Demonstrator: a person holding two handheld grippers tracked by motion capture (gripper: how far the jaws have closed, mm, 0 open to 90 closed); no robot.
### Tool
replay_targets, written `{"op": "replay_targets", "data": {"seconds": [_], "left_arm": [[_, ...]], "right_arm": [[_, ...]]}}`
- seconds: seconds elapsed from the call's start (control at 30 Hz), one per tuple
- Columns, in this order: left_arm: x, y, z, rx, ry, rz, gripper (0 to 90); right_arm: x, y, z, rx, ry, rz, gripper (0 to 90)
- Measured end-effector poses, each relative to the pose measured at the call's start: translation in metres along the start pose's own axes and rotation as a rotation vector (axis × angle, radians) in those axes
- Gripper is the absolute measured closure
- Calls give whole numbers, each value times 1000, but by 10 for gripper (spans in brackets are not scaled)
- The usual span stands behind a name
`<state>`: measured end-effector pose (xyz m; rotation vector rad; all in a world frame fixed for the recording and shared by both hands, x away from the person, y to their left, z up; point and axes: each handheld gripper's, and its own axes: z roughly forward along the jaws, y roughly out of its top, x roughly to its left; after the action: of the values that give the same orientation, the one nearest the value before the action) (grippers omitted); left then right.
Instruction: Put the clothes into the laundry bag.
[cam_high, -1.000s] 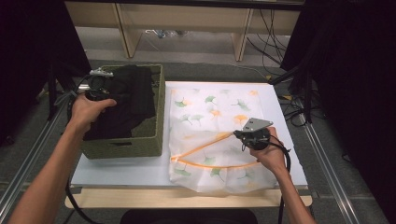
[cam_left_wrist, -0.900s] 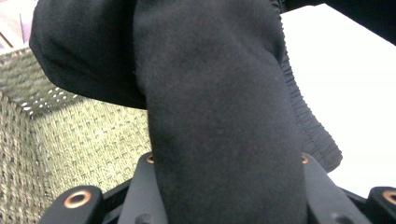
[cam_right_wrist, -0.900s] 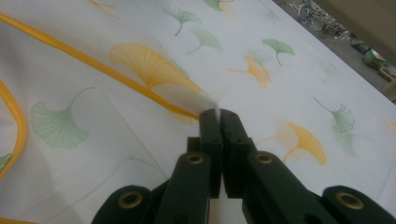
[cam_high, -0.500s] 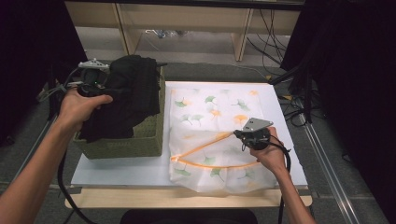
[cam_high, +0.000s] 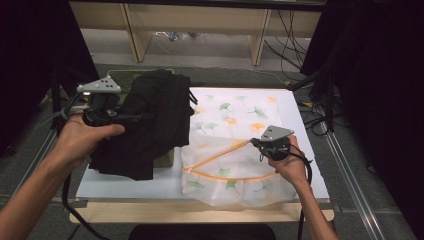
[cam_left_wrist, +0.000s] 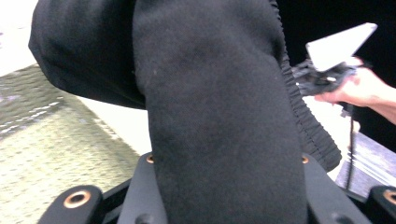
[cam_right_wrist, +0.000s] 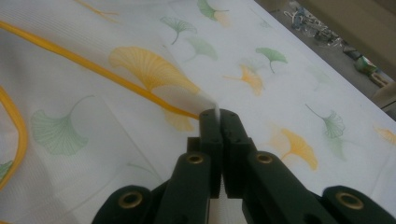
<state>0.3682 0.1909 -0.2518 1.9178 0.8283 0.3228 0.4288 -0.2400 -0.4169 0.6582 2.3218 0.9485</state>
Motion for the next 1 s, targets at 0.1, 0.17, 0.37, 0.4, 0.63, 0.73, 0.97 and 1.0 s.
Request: {"op": "replay_targets", "data": {"seconds": [0.1, 0.17, 0.37, 0.4, 0.63, 0.73, 0.97, 1.0], "left_arm": [[-13, -8, 6, 5, -50, 0, 670], [-21, -15, 12, 10, -74, 4, 670], [-47, -40, 41, 50, -178, 28, 669], [-51, -46, 49, 68, -212, 30, 669], [-76, -74, 98, 162, -309, 30, 667], [-84, -78, 118, 187, -349, 23, 667], [-90, -84, 157, 210, -389, 16, 665], [-90, -85, 163, 220, -390, 8, 665]], "right_arm": [[0, 0, 0, 5, 5, 4, 900], [0, 0, 0, 4, 4, 1, 900], [-1, 1, 0, -11, 4, -6, 900], [-1, 1, -1, -11, 3, -5, 900], [0, 5, -6, -18, -4, 6, 900], [0, 7, -6, -33, 1, -3, 900], [-1, 9, -10, -45, -5, -11, 900], [-1, 9, -10, -47, -7, -13, 900]]}}
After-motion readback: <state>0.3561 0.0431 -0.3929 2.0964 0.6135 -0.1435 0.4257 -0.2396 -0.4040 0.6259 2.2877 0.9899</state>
